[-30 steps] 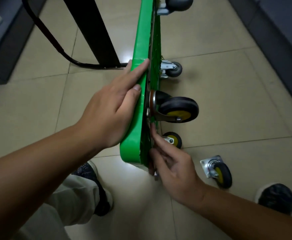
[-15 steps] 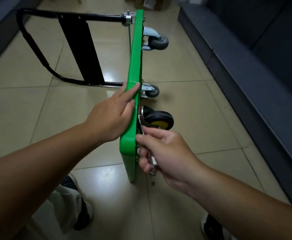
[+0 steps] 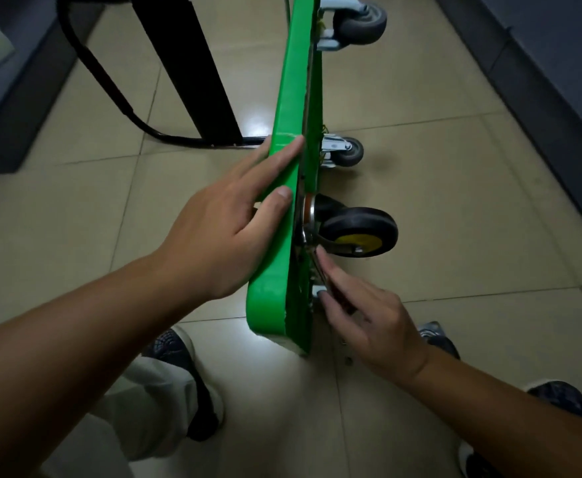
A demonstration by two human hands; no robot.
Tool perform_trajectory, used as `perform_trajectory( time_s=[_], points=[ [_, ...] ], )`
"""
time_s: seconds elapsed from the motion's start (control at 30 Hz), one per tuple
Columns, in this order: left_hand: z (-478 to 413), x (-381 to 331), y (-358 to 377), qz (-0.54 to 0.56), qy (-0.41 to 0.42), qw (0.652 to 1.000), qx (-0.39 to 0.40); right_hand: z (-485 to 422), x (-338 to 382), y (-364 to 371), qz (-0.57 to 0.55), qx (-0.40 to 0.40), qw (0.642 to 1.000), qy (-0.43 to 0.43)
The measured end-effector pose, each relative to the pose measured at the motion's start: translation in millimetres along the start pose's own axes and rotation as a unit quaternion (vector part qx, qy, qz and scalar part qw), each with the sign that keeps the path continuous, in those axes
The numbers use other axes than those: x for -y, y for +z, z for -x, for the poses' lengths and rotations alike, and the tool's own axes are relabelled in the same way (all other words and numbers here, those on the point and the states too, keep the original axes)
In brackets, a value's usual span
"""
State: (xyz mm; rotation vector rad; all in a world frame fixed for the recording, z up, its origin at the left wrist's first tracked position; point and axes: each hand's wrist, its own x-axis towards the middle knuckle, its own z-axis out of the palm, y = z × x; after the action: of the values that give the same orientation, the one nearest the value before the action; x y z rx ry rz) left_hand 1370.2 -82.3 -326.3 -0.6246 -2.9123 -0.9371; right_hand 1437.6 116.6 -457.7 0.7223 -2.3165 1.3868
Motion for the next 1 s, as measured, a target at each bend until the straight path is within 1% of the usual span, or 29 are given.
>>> perform_trajectory(
  time_s=[0.1, 0.23, 0.37, 0.47, 0.57, 0.67, 0.73, 0.83, 0.87, 0.93, 1.0],
  points=[
    [-1.0, 2.5, 2.7, 0.019, 0.008, 1.000, -0.003, -2.5, -21.4, 11.2, -0.028, 0.013, 0.999, -0.017],
    [-2.9, 5.7, 5.6, 0.046, 0.020, 0.999, -0.001, -8.5, -45.4, 21.8, -0.020, 0.030, 0.998, -0.052],
    [-2.1, 8.6, 7.6, 0.067, 0.016, 0.998, 0.002, -11.3, -58.0, 29.9, -0.045, 0.038, 0.996, -0.068],
    [-1.8, 10.6, 7.7, 0.073, 0.015, 0.997, 0.005, -11.3, -55.6, 34.2, -0.074, 0.039, 0.996, -0.042],
    [-1.0, 10.0, 8.3, 0.082, 0.004, 0.997, 0.000, -5.5, -35.4, 28.4, -0.096, 0.044, 0.994, -0.006],
    [-0.6, 5.6, 8.3, 0.074, -0.004, 0.997, -0.006, 1.2, -2.3, 17.9, -0.143, 0.042, 0.986, 0.071],
    [0.8, 1.3, 7.6, 0.056, -0.018, 0.998, -0.012, 4.7, 22.7, 10.8, -0.204, 0.057, 0.965, 0.154],
    [2.9, -6.6, 6.6, 0.029, -0.038, 0.999, -0.013, 0.0, 66.1, -5.4, -0.282, 0.059, 0.915, 0.282],
    [3.3, -8.6, 6.8, 0.021, -0.041, 0.999, -0.011, -5.9, 79.2, -12.4, -0.309, 0.058, 0.892, 0.324],
    [3.2, -12.3, 6.3, 0.010, -0.046, 0.999, -0.007, -24.5, 101.1, -26.9, -0.365, 0.058, 0.835, 0.407],
    [2.7, -15.3, 5.9, 0.003, -0.053, 0.999, 0.000, -44.2, 112.2, -38.4, -0.394, 0.063, 0.790, 0.465]
  ],
)
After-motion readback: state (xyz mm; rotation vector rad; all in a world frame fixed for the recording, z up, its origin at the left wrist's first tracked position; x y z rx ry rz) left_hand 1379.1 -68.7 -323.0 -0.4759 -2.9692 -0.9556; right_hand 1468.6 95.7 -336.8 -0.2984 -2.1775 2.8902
